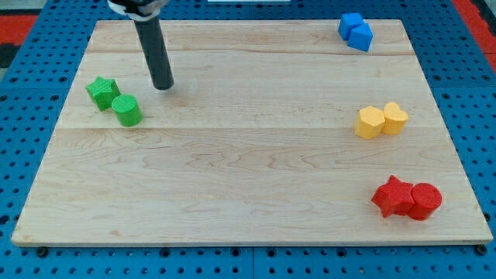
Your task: Touch the bottom of the yellow hexagon
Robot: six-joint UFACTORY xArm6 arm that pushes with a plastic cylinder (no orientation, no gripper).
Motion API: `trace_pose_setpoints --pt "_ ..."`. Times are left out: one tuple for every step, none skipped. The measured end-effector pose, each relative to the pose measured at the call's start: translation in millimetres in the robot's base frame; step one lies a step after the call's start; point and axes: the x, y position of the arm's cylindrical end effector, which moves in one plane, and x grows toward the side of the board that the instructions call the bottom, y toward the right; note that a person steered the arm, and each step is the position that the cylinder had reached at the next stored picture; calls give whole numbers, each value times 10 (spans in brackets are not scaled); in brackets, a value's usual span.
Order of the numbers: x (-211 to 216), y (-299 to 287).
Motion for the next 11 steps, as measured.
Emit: trace_pose_setpoints --pt "357 -50" --pt "485 -227" --pt "491 -603" --pt "496 -872" --pt "667 -661" --pt "872 60" --pt "876 954" --pt "912 1755" --pt "1115 2249" --pt "1251 2579" --pt "1227 2799"
